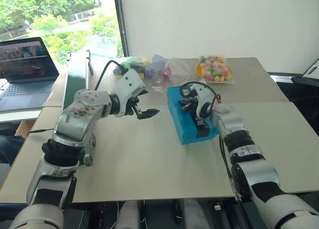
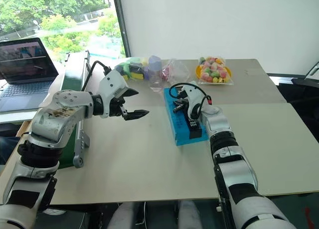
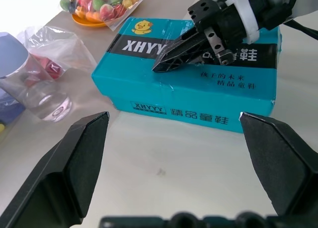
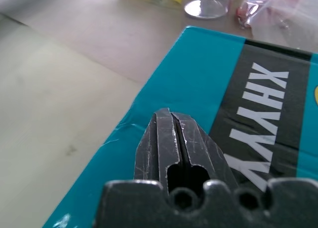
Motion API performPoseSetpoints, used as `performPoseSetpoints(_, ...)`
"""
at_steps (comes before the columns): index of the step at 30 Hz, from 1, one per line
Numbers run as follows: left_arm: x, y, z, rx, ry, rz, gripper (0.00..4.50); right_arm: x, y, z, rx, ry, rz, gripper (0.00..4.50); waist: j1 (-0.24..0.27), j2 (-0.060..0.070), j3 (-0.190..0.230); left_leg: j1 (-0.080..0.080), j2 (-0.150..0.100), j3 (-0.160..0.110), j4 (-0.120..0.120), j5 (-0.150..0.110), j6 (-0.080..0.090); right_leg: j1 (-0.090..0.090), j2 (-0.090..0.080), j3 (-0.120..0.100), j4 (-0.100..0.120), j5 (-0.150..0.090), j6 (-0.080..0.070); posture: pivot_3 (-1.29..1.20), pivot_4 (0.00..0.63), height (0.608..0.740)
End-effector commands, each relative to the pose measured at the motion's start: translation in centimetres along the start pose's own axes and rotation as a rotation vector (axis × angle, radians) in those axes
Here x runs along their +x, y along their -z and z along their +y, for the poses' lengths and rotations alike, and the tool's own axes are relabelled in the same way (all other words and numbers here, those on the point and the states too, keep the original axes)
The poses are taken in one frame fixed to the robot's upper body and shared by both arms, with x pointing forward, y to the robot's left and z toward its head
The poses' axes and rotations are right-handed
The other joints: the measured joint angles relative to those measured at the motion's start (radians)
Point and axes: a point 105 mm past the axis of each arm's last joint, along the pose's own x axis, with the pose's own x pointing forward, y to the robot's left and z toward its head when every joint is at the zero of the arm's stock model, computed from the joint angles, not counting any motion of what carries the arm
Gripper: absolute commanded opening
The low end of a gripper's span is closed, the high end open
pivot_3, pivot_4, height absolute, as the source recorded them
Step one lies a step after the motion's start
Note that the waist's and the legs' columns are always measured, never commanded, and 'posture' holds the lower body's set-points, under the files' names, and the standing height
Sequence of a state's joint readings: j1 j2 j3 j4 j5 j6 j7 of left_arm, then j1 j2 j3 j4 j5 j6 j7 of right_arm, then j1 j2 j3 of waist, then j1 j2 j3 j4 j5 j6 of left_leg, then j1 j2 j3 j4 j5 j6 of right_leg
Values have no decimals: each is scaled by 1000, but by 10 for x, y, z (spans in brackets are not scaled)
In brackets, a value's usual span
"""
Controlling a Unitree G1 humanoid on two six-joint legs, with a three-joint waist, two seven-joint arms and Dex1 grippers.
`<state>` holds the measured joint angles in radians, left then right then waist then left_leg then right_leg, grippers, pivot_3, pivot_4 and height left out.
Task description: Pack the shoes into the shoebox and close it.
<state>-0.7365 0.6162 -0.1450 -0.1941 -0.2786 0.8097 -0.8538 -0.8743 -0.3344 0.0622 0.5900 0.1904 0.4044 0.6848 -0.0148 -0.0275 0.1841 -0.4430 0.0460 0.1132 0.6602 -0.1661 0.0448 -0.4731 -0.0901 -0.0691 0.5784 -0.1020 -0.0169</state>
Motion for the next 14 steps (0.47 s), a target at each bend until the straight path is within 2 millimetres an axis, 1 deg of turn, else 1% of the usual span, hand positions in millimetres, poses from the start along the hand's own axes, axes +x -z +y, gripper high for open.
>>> performPoseSetpoints(1, -9, -11, -4, 22, 4, -73, 4500, -34, -60, 31, -145, -198, -127, 27, 0, 1, 1, -2, 0, 0, 0, 0, 0, -2, 0, 0, 0, 0, 0, 0, 150, 738)
performPoseSetpoints(2, -10, -8, -4, 28, 1, -62, 4500, -39, -62, 36, -173, -224, -124, 27, 0, 1, 1, -2, 0, 0, 0, 0, 0, -2, 0, 0, 0, 0, 0, 0, 150, 738)
performPoseSetpoints(4, -13, 7, -7, 47, 16, -20, 4500, -60, -65, 46, -259, -285, -99, 27, -1, 1, 1, -2, 0, 0, 0, 0, 0, -2, 1, 0, 0, -1, -1, 0, 150, 738)
performPoseSetpoints(5, -15, 12, -9, 41, 22, -11, 4500, -69, -65, 49, -307, -299, -75, 27, 1, 1, 0, -2, 0, 0, -1, 0, 0, -2, 1, 0, 0, -1, -2, 0, 150, 738)
performPoseSetpoints(7, -17, 15, -9, 31, 19, -12, 4500, -79, -60, 48, -346, -293, -37, 27, 3, 1, 0, -2, 0, 0, -2, -1, -1, -2, 0, -1, -1, -4, -2, 0, 150, 738)
performPoseSetpoints(10, -19, 19, -6, 24, 4, -16, 4500, -86, -55, 41, -349, -268, -17, 27, 7, 0, 1, -2, 0, 0, -1, -1, -2, -3, 0, -1, -1, -5, -2, 0, 150, 738)
performPoseSetpoints(14, -24, 27, -2, 6, -31, -9, 4500, -90, -52, 30, -319, -216, -19, 27, 7, 0, 1, -2, 0, 1, -1, -1, -2, -3, -1, -1, -1, -5, -2, 0, 150, 738)
